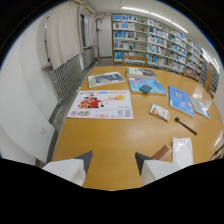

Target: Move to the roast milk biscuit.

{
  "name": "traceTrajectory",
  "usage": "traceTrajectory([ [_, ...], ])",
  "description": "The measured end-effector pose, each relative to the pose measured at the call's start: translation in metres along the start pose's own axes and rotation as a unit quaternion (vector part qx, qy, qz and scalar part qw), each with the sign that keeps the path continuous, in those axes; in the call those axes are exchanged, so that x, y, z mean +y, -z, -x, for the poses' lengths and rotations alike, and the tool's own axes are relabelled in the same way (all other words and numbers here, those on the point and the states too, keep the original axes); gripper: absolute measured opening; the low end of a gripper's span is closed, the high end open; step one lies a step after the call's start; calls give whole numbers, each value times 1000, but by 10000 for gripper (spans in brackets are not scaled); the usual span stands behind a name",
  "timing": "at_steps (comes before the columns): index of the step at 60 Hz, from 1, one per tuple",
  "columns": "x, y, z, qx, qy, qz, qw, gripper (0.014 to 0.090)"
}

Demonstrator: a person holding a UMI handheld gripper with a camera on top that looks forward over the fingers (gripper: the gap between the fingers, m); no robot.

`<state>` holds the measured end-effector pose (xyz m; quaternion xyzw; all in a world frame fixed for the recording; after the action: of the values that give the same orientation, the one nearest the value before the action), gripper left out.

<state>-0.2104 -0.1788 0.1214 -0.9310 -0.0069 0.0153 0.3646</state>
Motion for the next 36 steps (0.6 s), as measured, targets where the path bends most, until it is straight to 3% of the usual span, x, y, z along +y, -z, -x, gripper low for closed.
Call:
traceTrajectory([
  [13, 7, -19, -9, 5, -4, -3, 1000, 847],
  [36, 9, -31, -103, 46, -21, 4, 999, 842],
])
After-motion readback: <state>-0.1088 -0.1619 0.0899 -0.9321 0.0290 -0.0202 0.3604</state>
